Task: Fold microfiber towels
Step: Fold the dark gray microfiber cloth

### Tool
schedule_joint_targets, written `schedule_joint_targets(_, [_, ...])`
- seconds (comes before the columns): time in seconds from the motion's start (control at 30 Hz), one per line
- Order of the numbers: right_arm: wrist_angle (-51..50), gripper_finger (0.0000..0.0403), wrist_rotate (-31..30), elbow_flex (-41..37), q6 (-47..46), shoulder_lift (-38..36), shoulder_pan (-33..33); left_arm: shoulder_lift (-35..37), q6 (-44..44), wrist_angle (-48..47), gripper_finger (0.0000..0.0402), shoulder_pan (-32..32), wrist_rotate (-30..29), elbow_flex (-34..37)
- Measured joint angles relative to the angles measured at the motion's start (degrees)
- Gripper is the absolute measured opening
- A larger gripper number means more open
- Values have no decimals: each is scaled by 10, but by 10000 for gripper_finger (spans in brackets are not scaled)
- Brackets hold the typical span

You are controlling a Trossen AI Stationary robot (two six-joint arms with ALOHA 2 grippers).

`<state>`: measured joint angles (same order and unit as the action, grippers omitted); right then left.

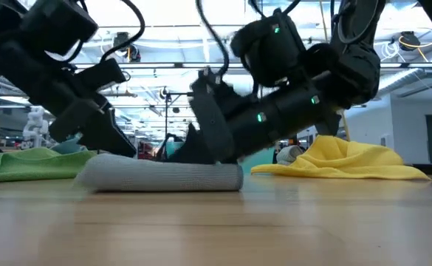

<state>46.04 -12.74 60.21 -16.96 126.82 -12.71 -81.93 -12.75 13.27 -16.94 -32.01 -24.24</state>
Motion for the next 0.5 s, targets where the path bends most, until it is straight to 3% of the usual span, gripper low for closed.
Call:
schedule_joint_targets(0.13, [-18, 4, -5, -3, -17, -2, 2, 65, 28, 5, 93, -4, -21, -16])
schedule_joint_targets(0.27, [4, 4, -5, -5, -21, -2, 2, 102, 35, 14, 93, -20, -2, -15])
schedule_joint_targets(0.5, [71, 4, 48, -7, -7, -10, 7, 70, -29, 18, 93, -68, 19, -15])
